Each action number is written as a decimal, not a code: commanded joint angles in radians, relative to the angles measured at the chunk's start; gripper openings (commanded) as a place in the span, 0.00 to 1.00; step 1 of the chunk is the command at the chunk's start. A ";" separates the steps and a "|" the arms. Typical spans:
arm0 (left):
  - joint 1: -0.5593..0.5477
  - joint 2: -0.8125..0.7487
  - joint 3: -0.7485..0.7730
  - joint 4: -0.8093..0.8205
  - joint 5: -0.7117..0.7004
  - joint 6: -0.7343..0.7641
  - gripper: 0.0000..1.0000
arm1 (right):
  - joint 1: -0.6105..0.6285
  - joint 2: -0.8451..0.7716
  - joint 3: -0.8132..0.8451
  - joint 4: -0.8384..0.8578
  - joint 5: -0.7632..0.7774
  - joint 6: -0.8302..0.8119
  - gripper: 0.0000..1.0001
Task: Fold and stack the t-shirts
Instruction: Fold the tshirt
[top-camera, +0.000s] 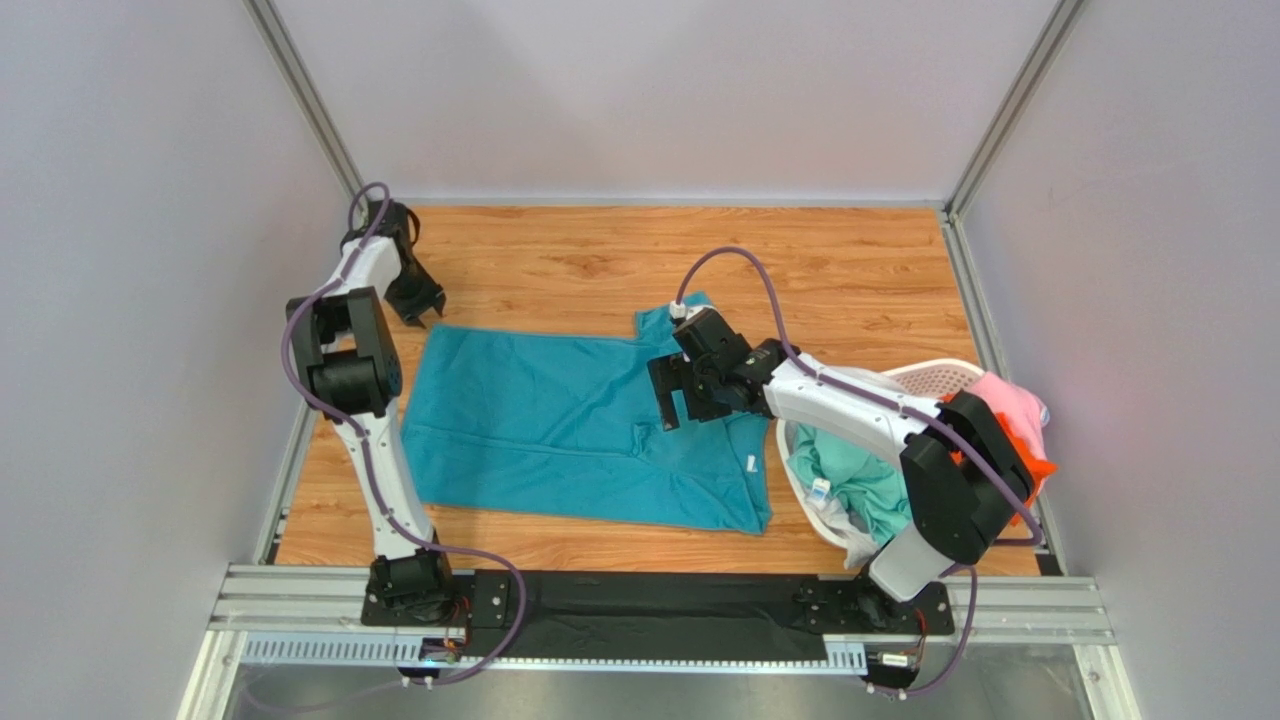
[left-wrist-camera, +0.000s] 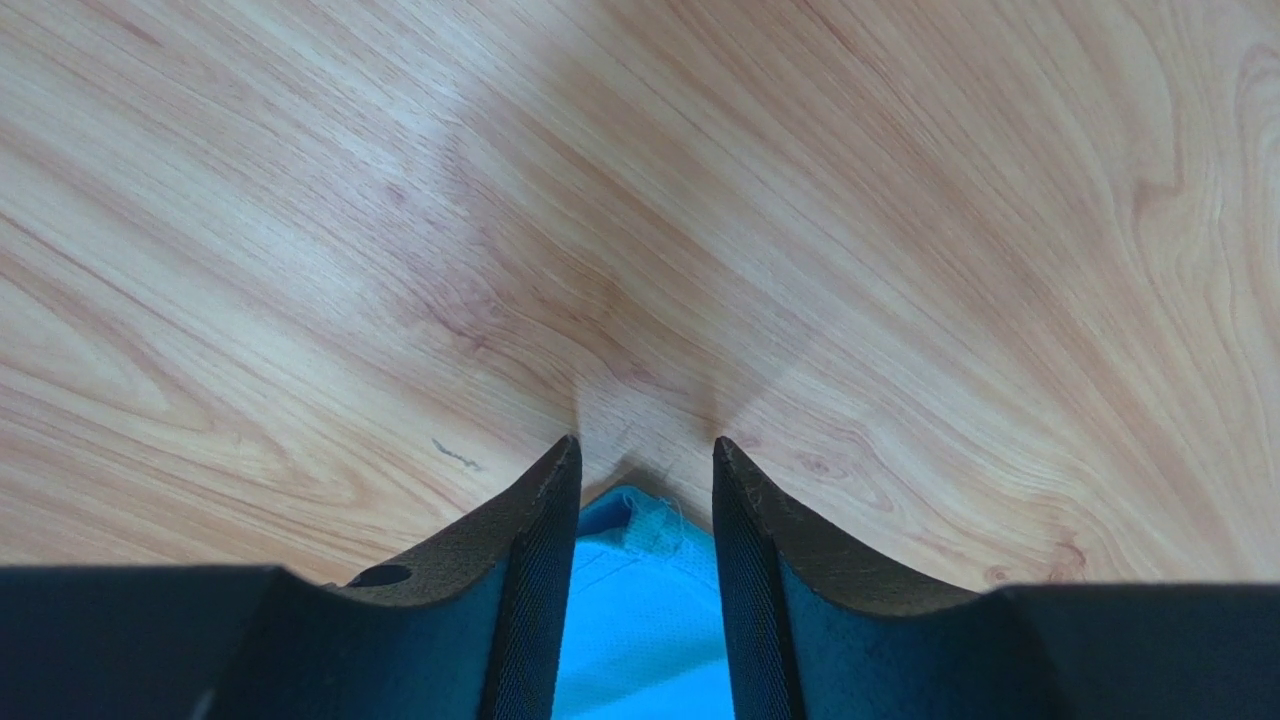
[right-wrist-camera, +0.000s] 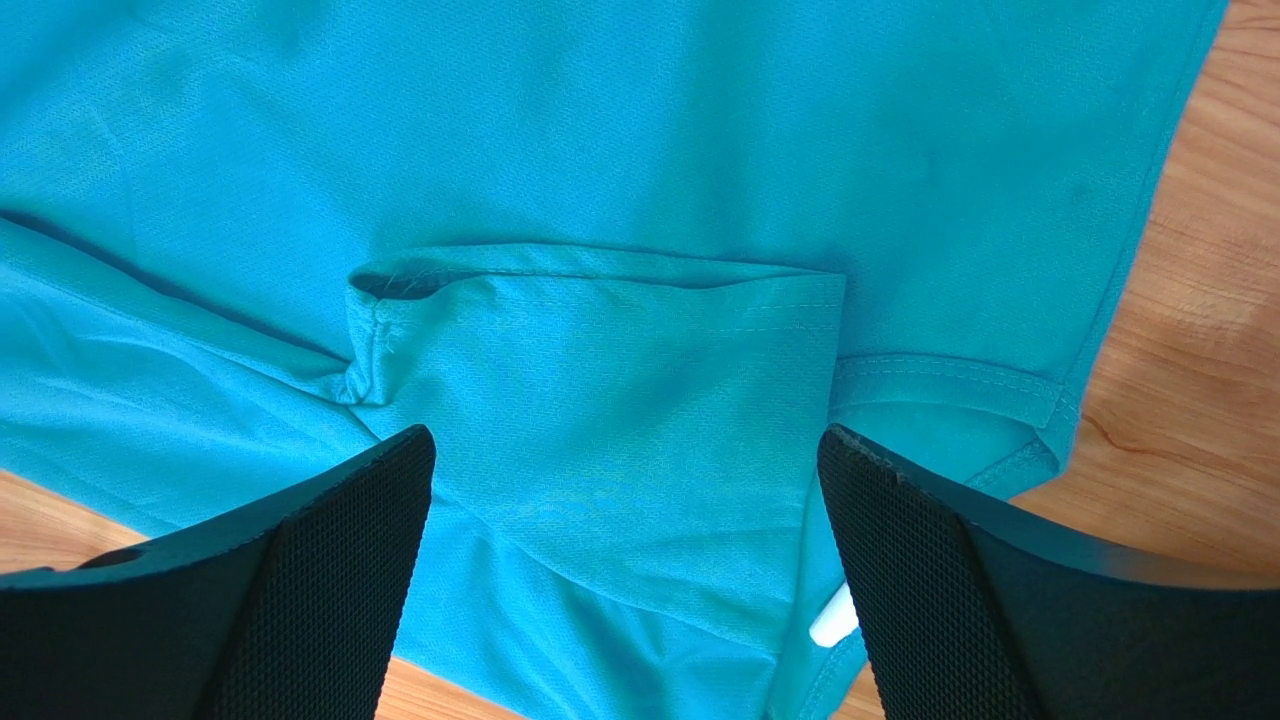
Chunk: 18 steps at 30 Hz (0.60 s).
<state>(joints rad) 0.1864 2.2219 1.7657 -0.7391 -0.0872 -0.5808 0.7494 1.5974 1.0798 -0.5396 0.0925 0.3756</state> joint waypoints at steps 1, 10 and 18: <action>-0.016 -0.005 -0.020 -0.071 0.027 0.029 0.45 | -0.002 -0.010 -0.003 0.038 -0.004 -0.012 1.00; -0.018 -0.021 -0.048 -0.097 0.032 0.052 0.24 | -0.005 -0.007 -0.003 0.046 0.010 -0.017 1.00; -0.019 -0.057 -0.094 -0.097 0.041 0.079 0.00 | -0.010 -0.008 -0.006 0.049 0.015 -0.017 1.00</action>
<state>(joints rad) 0.1761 2.1864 1.7092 -0.7715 -0.0597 -0.5316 0.7441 1.5974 1.0771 -0.5323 0.0952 0.3695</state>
